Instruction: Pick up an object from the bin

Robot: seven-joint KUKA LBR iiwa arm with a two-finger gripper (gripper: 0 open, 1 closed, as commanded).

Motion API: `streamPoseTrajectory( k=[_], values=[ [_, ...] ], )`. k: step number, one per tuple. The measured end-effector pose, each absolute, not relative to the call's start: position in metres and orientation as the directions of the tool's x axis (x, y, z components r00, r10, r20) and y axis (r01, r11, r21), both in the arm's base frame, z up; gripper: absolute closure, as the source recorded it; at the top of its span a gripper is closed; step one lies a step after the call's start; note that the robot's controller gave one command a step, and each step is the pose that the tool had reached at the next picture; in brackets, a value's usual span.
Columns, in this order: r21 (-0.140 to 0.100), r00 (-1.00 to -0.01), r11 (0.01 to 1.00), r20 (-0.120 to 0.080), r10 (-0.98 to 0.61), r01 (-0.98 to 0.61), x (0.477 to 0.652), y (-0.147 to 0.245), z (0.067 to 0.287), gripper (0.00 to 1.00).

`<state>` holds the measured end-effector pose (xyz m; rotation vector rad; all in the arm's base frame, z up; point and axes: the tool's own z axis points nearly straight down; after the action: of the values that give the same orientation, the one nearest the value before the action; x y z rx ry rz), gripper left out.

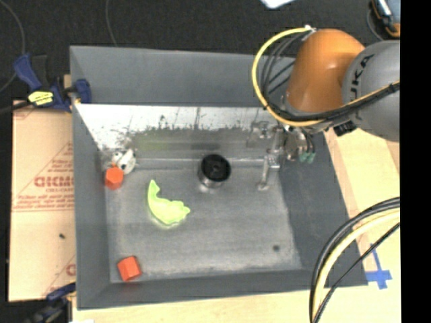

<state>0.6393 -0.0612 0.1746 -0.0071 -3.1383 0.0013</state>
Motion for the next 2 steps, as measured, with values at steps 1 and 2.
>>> streamPoseTrajectory(
  k=[1, 2],
  values=[
    [-0.002, -1.000, 1.000, -0.005, 0.003, 0.003, 0.641, -0.061, 0.180, 0.00],
    [0.000, -0.997, 0.997, -0.005, 0.076, 0.076, 0.637, -0.025, 0.083, 0.00]
  ],
)
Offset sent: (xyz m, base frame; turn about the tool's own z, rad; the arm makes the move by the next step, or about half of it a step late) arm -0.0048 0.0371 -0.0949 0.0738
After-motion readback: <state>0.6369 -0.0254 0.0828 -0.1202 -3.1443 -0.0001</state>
